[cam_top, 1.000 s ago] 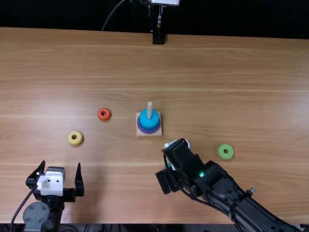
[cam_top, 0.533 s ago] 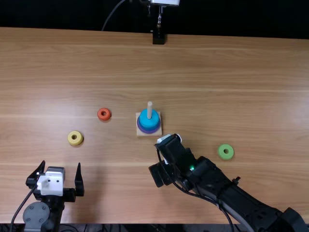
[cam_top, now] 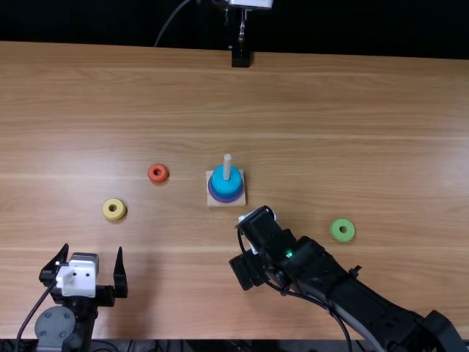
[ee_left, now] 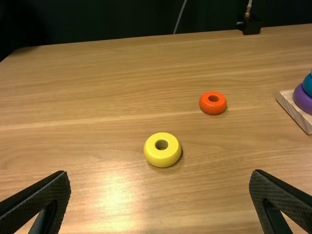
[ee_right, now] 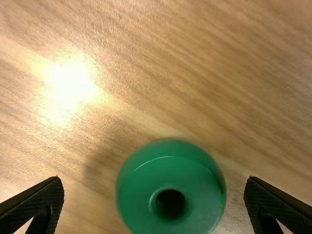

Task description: Build the Hanoi tower: stack the rings onto the peg from bottom to top in this color order: purple, dark blue, light blue, dark green, light green, yellow, orange.

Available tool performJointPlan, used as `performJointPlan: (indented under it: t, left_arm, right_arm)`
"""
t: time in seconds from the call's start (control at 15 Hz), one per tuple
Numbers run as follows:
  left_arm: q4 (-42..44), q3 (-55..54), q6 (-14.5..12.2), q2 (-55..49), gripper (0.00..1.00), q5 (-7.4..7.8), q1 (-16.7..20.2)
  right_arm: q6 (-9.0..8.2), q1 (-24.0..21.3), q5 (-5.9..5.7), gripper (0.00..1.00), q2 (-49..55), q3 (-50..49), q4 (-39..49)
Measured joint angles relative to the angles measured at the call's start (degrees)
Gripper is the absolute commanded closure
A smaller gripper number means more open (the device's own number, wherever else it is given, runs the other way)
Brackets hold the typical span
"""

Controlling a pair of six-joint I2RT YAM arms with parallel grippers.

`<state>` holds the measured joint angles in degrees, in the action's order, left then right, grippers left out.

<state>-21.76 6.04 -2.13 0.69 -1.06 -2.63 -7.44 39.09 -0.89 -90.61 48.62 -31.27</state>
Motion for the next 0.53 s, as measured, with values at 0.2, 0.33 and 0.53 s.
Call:
performJointPlan:
  t: [0.2,0.33,0.53]
  left_arm:
    - [-0.04,0.02,0.02,0.0,0.0,0.02,0.0]
    - [-0.02,0.0,0.0,0.0,0.0,0.0,0.0]
    - [0.0,0.0,0.02,0.0,0.0,-0.02,0.0]
  right_arm:
    - [0.04,0.0,0.02,0.0,-1.97,0.0,0.0]
    - [0.02,0.0,0.02,0.25,-2.01,0.0,-0.02]
    - [0.09,0.0,0.02,1.0,-2.01,0.0,-0.02]
